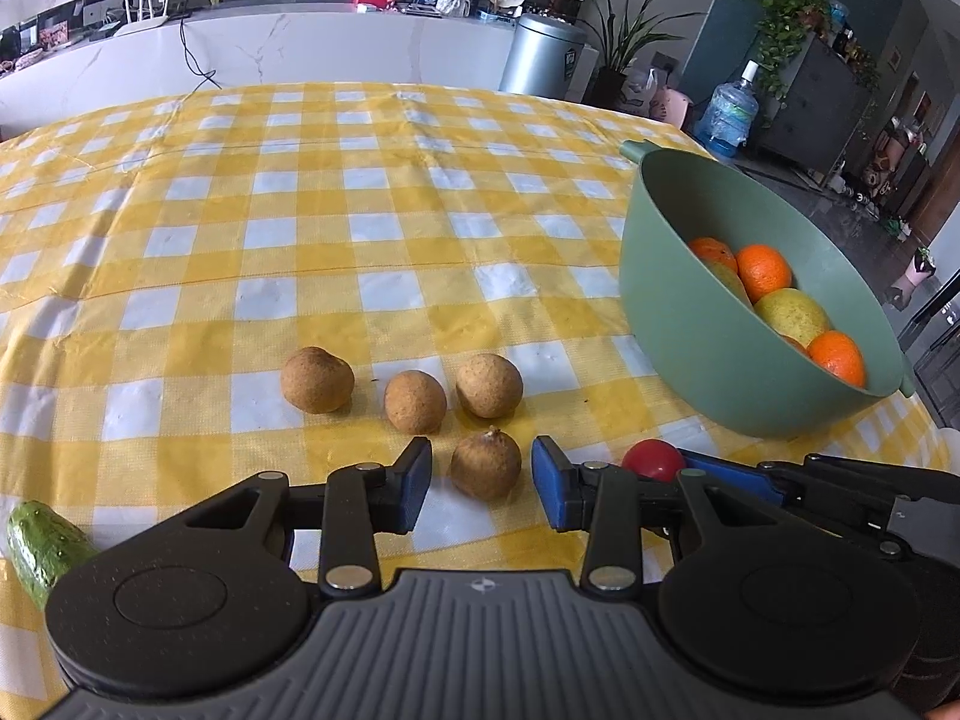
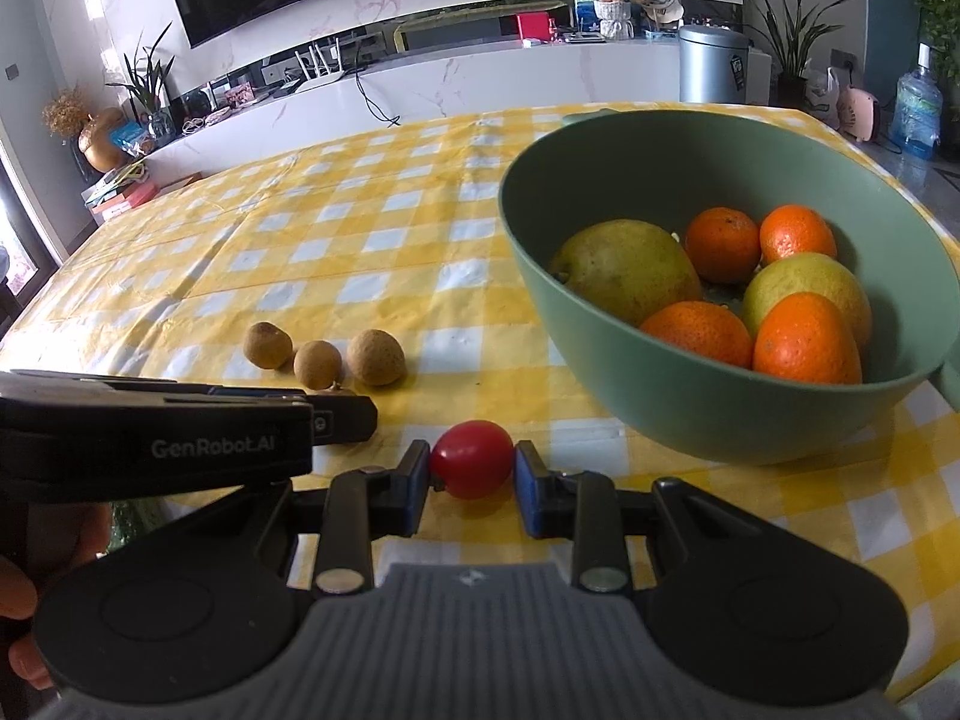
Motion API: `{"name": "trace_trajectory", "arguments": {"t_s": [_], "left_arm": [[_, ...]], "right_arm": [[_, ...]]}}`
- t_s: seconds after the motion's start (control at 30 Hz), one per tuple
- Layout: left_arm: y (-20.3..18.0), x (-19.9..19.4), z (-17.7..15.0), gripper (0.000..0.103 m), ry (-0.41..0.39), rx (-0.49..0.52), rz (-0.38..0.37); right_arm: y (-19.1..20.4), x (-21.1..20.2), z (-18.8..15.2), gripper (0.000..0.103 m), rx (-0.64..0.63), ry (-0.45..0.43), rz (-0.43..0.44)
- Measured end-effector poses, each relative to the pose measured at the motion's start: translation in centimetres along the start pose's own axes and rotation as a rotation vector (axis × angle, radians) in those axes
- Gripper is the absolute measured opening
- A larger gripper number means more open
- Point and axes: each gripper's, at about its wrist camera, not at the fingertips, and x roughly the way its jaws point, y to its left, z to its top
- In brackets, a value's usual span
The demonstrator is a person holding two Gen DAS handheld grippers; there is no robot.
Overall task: Organize fruits
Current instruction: 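Grasp the red cherry tomato with the right tool while the left tool grasps a kiwi, then carry the kiwi and tomato into the green colander and open both tools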
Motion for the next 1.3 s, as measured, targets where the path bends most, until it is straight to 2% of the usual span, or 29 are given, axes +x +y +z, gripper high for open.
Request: {"name": "trace_trajectory", "arguments": {"t_s": [0.07, 0.17, 0.37, 0.5, 0.77, 1.03, 1.3], "left_arm": [[-0.1, 0.0, -0.1, 0.033, 0.0, 0.007, 0.003], [-0.3, -0.1, -0.1, 0.028, 0.0, 0.015, 0.005], [-0.5, -0.6, -0.1, 0.028, -0.013, -0.001, 0.035], [-0.4, -2.2, 0.0, 0.028, -0.04, -0.006, 0.046], [-1.1, -6.5, 0.9, 0.028, -0.123, -0.011, 0.048], [-4.8, -8.3, 2.8, 0.028, -0.176, 0.049, -0.021], [-7.9, -6.8, 5.2, 0.028, -0.165, 0.09, -0.11]], "right_arm": [[0.0, 0.0, 0.0, 0.027, -0.003, 0.003, 0.003], [0.1, -0.1, 0.0, 0.027, -0.01, 0.003, 0.006], [-0.1, -0.3, -0.1, 0.027, -0.011, -0.005, 0.015], [0.1, -1.1, -0.2, 0.027, -0.025, -0.026, 0.037], [0.8, -5.0, -0.4, 0.027, -0.107, -0.142, 0.083], [-0.9, -9.2, 0.6, 0.027, -0.12, -0.254, 0.058], [-4.9, -10.9, 2.7, 0.027, -0.129, -0.267, -0.014]]}}
